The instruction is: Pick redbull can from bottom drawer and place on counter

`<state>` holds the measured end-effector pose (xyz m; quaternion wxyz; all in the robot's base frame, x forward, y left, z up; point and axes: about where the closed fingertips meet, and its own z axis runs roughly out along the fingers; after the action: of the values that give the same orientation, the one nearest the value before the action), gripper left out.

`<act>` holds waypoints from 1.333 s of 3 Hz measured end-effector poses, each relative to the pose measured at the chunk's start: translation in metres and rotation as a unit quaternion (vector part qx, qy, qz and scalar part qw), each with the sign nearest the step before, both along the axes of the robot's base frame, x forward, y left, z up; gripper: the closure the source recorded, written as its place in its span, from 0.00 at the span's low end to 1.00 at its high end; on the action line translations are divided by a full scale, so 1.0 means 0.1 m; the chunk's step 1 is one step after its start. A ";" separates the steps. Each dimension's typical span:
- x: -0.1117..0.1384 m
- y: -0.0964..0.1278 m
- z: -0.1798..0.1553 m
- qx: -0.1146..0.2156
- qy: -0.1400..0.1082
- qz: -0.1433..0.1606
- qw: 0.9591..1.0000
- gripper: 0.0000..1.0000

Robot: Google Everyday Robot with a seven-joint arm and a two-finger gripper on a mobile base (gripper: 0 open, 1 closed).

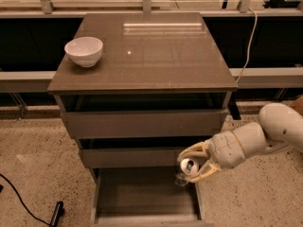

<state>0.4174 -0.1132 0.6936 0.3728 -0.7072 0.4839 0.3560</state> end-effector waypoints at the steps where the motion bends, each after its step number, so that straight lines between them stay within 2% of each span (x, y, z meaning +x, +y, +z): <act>1: 0.06 -0.03 0.60 -0.020 -0.012 0.031 0.999 1.00; 2: 0.31 -0.07 1.19 -0.035 -0.012 0.017 0.999 1.00; 3: 0.48 0.05 1.74 -0.049 -0.022 0.005 0.999 1.00; 4: 0.79 0.18 2.15 -0.034 -0.003 -0.019 0.999 1.00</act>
Offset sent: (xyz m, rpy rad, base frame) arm 0.0636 -0.0162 0.1958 -0.1071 -0.0186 -0.0164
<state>0.4964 -0.0949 0.9083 0.3563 -0.7114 0.5079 0.3302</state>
